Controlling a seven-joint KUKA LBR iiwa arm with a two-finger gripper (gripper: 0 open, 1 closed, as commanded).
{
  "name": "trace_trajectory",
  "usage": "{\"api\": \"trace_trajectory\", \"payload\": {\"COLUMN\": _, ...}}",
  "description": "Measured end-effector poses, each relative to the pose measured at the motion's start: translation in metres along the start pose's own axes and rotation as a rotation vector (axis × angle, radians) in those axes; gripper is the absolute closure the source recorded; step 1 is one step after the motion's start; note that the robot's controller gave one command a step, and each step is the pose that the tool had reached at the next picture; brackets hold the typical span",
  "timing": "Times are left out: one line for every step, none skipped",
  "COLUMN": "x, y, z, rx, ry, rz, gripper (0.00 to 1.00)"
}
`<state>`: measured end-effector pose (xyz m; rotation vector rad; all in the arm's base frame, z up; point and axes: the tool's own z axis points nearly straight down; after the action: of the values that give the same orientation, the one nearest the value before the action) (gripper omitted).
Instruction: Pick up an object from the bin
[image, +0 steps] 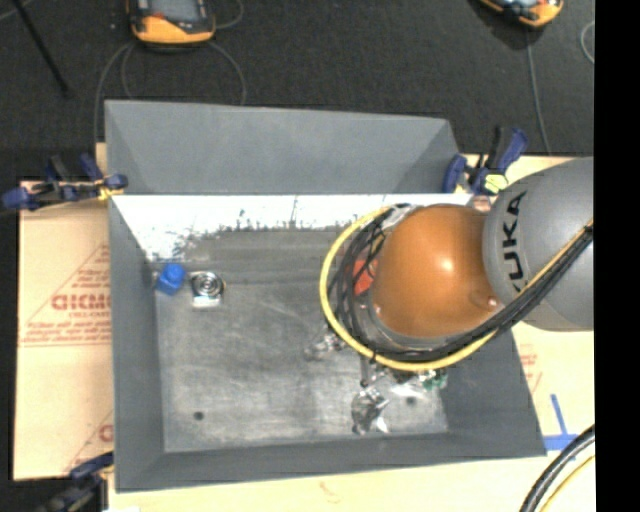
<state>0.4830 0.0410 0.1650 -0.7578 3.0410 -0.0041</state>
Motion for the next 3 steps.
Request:
{"api": "trace_trajectory", "payload": {"x": 0.028, "y": -0.099, "z": 0.0, "rx": -0.003, "ry": 0.004, "rz": -0.088, "gripper": 0.0}}
{"api": "trace_trajectory", "payload": {"x": 0.052, "y": -0.143, "z": 0.042, "rx": -0.005, "ry": 0.006, "rz": 0.097, "gripper": 0.0}}
{"api": "trace_trajectory", "payload": {"x": 0.045, "y": -0.191, "z": 0.085, "rx": -0.015, "ry": 0.002, "rz": -0.136, "gripper": 0.0}}
